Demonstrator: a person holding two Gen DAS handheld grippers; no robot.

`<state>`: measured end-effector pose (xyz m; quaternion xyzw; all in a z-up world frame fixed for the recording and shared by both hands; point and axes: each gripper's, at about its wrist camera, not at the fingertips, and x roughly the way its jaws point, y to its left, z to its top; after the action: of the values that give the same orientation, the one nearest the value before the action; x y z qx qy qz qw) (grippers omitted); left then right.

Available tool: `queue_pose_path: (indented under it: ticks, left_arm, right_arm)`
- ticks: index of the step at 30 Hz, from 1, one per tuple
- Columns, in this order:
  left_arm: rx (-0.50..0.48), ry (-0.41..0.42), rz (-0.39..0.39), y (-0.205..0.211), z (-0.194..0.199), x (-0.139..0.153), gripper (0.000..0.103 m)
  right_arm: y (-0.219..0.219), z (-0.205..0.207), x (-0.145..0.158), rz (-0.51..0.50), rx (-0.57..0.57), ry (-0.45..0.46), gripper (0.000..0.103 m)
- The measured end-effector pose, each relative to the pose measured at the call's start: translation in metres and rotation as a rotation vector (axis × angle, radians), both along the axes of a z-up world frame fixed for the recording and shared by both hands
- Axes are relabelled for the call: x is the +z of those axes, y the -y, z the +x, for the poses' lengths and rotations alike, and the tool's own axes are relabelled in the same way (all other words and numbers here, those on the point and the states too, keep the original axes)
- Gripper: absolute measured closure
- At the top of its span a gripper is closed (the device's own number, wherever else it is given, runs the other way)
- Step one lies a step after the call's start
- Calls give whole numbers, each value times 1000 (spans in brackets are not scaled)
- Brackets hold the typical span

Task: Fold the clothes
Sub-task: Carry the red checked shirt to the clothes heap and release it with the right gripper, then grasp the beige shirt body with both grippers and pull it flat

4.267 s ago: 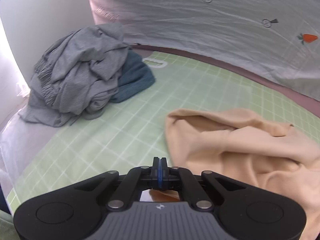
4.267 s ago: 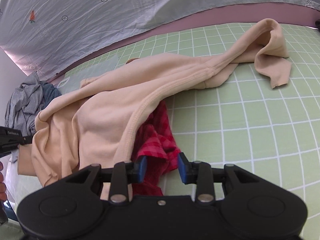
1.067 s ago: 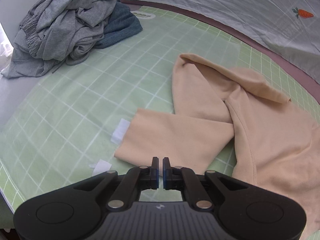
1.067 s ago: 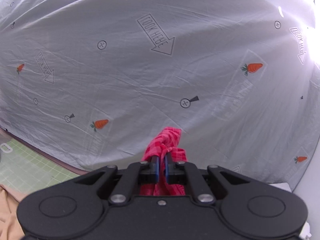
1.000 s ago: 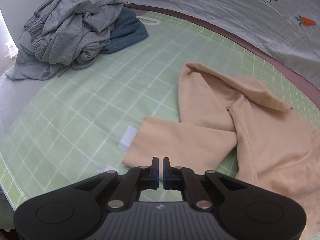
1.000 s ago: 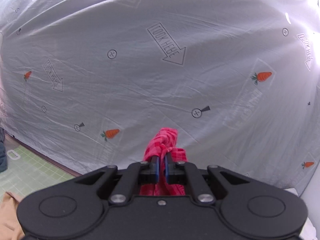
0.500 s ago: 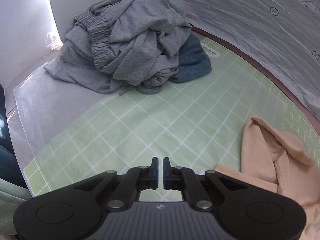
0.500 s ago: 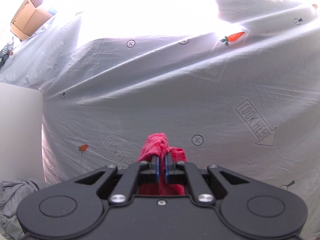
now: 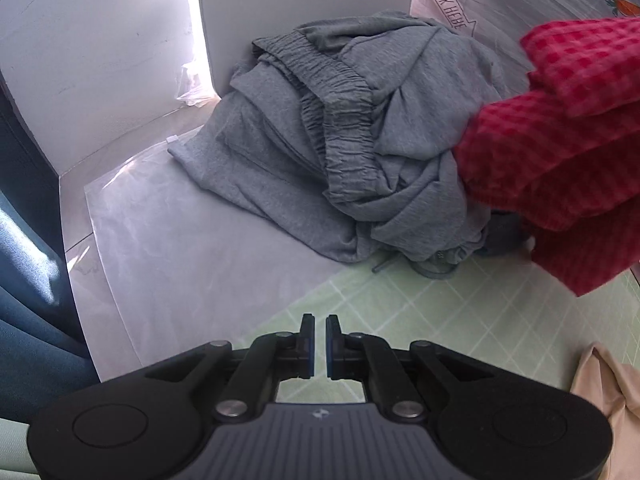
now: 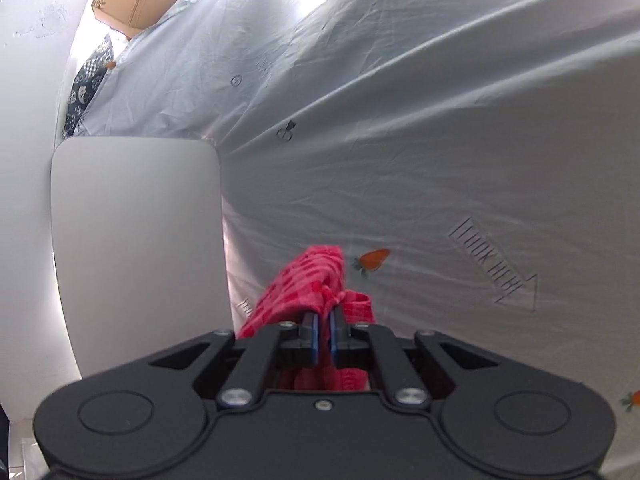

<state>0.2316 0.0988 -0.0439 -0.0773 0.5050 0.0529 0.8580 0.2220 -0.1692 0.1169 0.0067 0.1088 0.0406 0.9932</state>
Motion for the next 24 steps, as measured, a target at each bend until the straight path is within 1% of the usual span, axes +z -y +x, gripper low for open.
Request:
queue_pose_path:
  ticks: [1,2,3,4,6,7,9,10,13,19,24]
  left_arm:
    - [15,-4,0,-4,3,-3,96]
    - [28,-11,-2,-6,6,-5,95]
    - [41,-19,-6,-8,7,-8,95]
    - [53,-29,-13,-10,7,-10,95]
    - [57,-37,-18,-10,5,-13,95]
    - [51,-37,-14,-9,3,-13,95]
    - [38,-42,-8,-4,-3,-15,94]
    - [34,-48,-8,-1,-6,-17,93]
    - [16,-61,-13,11,-15,-21,92]
    - [-52,-49,-19,51,-37,-17,92]
    - [-113,-28,-20,91,-59,-10,92]
  right_arm:
    - [-11,13,-19,24,31,-60,92]
    - [-22,29,-44,37,57,-157,80]
    - [-32,45,-74,33,62,-288,78]
    - [-37,53,-98,35,48,-373,77]
    - [-37,55,-135,64,25,-483,77]
    - [-33,51,-145,95,11,-512,75]
    - [-22,37,-156,143,-9,-535,70]
    - [-16,29,-159,163,-17,-539,66]
    - [4,4,-162,184,-42,-534,60]
    - [60,-43,-154,238,-116,-504,57]
    - [106,-88,-157,269,-199,-506,57]
